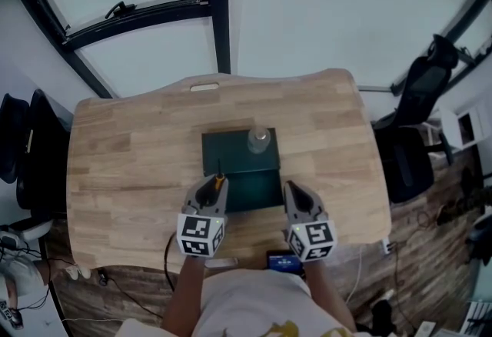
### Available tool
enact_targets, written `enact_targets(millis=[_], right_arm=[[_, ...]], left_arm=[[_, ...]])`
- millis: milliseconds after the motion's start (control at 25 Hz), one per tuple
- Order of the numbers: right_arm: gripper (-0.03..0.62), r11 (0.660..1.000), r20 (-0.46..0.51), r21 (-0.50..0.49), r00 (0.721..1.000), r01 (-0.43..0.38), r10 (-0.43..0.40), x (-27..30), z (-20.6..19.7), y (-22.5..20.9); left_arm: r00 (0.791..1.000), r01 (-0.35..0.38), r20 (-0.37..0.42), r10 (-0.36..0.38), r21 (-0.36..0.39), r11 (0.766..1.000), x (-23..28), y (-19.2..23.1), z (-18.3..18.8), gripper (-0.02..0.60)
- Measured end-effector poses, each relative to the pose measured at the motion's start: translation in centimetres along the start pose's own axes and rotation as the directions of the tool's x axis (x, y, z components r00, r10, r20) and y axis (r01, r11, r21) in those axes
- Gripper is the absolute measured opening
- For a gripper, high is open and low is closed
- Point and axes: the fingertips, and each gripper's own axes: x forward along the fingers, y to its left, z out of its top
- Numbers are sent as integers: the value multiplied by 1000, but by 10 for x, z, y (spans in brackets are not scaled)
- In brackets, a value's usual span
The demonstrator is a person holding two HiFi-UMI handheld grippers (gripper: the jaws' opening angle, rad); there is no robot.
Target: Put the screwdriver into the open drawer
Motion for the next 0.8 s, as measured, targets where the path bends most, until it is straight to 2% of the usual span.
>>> enact_targets(millis=[800], right_arm=[[-5, 999, -52, 41, 999, 11, -9, 10, -30, -2]], left_arm=[[993, 43, -114, -36, 65, 997, 14, 2, -41, 72]])
